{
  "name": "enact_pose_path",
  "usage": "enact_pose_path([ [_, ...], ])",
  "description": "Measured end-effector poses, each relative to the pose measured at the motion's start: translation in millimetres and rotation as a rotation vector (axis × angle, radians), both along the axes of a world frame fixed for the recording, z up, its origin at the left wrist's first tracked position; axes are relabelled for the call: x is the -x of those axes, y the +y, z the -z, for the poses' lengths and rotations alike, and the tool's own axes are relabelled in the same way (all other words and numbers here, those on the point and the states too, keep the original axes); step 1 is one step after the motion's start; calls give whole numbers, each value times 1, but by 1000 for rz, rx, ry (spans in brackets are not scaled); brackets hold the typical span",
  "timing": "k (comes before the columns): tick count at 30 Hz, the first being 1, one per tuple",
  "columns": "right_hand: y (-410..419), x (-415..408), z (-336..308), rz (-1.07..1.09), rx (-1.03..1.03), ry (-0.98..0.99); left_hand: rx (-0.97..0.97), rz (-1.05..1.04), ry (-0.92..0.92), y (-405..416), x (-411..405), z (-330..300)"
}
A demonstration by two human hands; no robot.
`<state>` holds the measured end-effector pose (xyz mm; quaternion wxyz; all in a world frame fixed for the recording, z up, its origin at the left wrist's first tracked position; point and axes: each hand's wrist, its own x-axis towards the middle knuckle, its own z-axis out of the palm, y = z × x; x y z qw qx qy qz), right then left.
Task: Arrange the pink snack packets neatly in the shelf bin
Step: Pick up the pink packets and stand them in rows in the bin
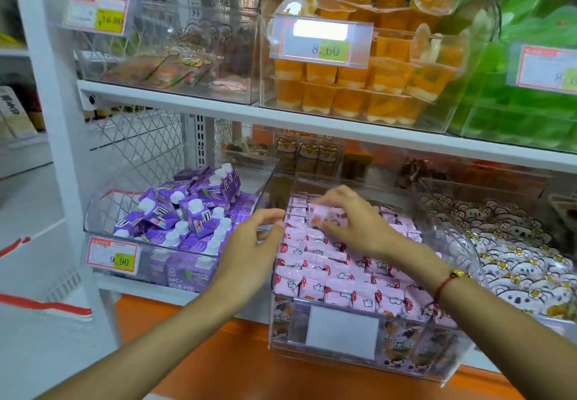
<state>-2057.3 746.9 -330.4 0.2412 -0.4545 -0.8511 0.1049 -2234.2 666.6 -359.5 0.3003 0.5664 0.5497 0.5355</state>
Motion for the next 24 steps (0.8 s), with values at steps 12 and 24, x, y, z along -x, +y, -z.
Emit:
enact_pose_path([
  [12,-15,12,13,-30,138,-28,11,40,-52,1,3,-3],
  [24,-32,-34,13,74,34,-255,-344,-25,493,10,7,-20],
])
